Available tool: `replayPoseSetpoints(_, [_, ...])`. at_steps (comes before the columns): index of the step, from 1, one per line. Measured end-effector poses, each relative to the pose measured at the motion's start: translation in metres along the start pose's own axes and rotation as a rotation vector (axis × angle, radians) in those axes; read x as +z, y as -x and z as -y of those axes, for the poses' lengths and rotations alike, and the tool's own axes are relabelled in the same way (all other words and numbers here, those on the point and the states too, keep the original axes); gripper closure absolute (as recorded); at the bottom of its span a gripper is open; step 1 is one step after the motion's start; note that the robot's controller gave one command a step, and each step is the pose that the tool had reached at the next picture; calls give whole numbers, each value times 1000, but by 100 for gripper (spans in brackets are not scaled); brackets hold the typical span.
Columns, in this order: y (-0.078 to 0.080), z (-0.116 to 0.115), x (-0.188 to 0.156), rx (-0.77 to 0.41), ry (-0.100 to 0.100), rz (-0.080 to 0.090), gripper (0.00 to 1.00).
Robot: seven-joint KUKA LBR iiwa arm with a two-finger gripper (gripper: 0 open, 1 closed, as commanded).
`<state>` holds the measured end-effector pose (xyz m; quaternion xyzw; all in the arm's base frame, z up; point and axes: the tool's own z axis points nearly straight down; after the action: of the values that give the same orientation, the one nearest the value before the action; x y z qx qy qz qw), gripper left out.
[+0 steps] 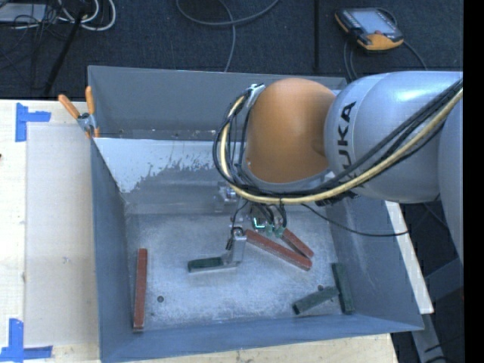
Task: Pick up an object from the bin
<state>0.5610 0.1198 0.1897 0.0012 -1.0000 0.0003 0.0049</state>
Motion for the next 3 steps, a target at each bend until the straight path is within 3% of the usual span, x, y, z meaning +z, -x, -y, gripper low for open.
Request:
replayPoseSetpoints(1, [2, 0, -4, 2, 1, 8, 0])
replayPoseSetpoints(2, [-3, 1, 45, -51, 1, 14, 0])
replayPoseSetpoints(3, [-91, 2, 105, -172, 0, 7, 100])
